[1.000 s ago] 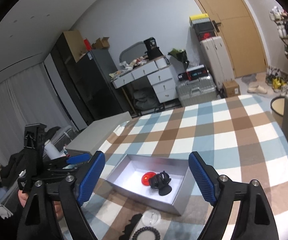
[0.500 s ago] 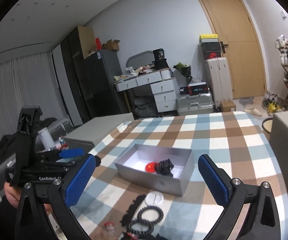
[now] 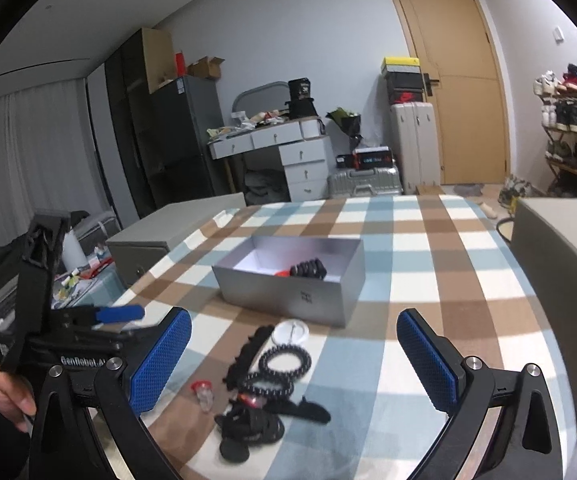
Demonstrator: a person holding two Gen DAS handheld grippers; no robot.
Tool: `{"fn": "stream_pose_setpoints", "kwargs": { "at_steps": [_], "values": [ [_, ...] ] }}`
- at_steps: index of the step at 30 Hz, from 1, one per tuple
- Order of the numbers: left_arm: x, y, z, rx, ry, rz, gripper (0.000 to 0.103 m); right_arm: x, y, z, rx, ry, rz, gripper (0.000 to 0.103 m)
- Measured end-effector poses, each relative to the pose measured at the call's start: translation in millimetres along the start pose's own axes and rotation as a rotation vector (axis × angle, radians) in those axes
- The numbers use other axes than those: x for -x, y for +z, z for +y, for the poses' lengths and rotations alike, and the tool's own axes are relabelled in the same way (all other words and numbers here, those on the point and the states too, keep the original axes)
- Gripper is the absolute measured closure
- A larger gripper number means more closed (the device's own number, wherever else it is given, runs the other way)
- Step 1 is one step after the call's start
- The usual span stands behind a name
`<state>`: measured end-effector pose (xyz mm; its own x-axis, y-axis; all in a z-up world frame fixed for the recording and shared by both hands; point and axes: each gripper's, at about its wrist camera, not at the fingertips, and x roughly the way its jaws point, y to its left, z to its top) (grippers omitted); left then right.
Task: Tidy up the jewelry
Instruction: 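Lift both tools out of the box back toward the pile, then grasp the clear plastic piece with the left tool while the right tool grasps the white badge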
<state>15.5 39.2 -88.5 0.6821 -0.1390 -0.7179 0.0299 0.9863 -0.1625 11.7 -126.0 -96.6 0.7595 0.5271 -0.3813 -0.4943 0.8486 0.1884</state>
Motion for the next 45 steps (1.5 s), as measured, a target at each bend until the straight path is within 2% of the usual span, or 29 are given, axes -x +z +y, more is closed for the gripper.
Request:
{"fn": "stream_pose_setpoints", "kwargs": {
  "at_steps": [5, 8, 14, 18, 20, 22, 24, 26, 27, 29, 35, 39, 43, 45],
  "values": [
    [-8.8, -15.0, -1.6, -0.007, -0.052, 0.067, 0.012, -1.4, -12.9, 0.6, 0.013, -0.031, 0.032, 0.000],
    [-13.4, -21.1, -9.1, -0.051, -0.065, 0.093, 0.012, -2.3, -16.8, -0.4, 0.010, -0.033, 0.041, 0.000],
    [-18.0, -24.3, -12.4, -0.071, -0.110, 0.113, 0.012, -1.0, -18.3, -0.7, 0.010, -0.040, 0.038, 0.000],
    [-18.4, -23.1, -16.9, -0.108, -0.109, 0.108, 0.015, -4.2, -19.4, 0.2, 0.010, -0.028, 0.057, 0.000],
    [-19.3, -21.6, -18.2, -0.130, -0.104, 0.107, 0.025, -4.5, -19.7, 0.1, 0.009, -0.022, 0.061, 0.000],
    [-21.5, -22.1, -19.0, -0.145, -0.114, 0.123, 0.047, -4.5, -20.3, 0.1, 0.010, -0.021, 0.062, 0.000],
    [-23.6, -23.1, -18.3, -0.150, -0.125, 0.135, 0.053, -3.8, -20.6, -0.2, 0.013, -0.025, 0.061, 0.000],
    [-23.5, -22.8, -18.3, -0.157, -0.141, 0.138, 0.065, -4.0, -20.5, -0.2, 0.012, -0.022, 0.062, 0.000],
    [-24.0, -22.4, -18.7, -0.156, -0.152, 0.144, 0.080, -3.7, -20.6, -0.4, 0.011, -0.020, 0.062, 0.000],
    [-24.5, -22.0, -18.8, -0.152, -0.174, 0.152, 0.079, -3.9, -20.6, -0.5, 0.011, -0.021, 0.063, 0.000],
    [-16.0, -22.2, -16.1, -0.149, -0.170, 0.123, 0.079, -6.8, -17.4, -2.1, -0.001, -0.015, 0.082, 0.000],
    [-6.9, -19.8, -9.7, -0.134, -0.153, 0.092, 0.079, -26.8, -10.4, -7.8, -0.006, -0.037, 0.168, 0.000],
    [-0.3, -19.1, -0.7, -0.114, -0.145, 0.068, 0.079, -55.1, -4.8, -11.7, -0.013, -0.011, 0.253, 0.000],
    [2.4, -20.2, 4.9, -0.106, -0.139, 0.060, 0.079, -71.8, -2.8, -10.9, 0.006, -0.026, 0.288, 0.003]
  ]
}}
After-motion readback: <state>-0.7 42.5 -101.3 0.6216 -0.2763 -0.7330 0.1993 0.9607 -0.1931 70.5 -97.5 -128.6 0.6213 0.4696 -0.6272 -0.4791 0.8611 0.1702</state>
